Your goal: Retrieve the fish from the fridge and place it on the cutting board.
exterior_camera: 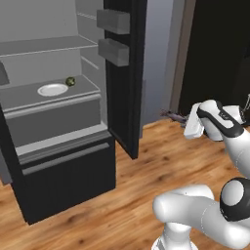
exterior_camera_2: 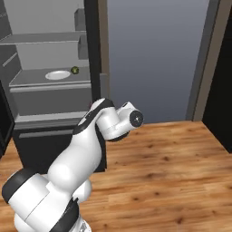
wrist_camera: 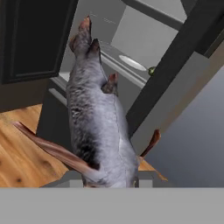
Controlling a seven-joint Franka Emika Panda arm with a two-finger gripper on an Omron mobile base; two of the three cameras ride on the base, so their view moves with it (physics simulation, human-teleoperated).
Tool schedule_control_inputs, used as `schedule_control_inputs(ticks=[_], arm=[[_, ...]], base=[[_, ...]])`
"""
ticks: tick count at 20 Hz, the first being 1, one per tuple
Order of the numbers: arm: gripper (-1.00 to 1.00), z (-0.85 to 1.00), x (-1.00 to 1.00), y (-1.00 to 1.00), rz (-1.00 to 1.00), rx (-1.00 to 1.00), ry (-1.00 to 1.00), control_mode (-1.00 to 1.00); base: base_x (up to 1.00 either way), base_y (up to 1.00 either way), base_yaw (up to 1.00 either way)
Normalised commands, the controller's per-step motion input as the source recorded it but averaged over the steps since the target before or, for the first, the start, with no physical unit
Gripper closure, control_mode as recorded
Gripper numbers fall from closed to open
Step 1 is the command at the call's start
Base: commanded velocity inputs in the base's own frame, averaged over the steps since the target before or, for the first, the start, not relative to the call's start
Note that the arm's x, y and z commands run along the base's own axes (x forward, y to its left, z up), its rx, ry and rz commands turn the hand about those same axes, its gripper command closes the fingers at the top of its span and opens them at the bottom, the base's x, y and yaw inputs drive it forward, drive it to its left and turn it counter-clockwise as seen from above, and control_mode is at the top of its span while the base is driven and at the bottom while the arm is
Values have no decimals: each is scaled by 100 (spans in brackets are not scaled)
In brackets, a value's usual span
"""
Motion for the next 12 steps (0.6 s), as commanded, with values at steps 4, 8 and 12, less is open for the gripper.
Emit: schedule_control_inputs(ticks=[4,8,12], arm=[[100,0,0,0,0,0,0,100],[100,0,0,0,0,0,0,100],[100,0,0,0,0,0,0,100]], base=[[-6,-35,-27],[-1,-29,-27],[0,-28,-29]])
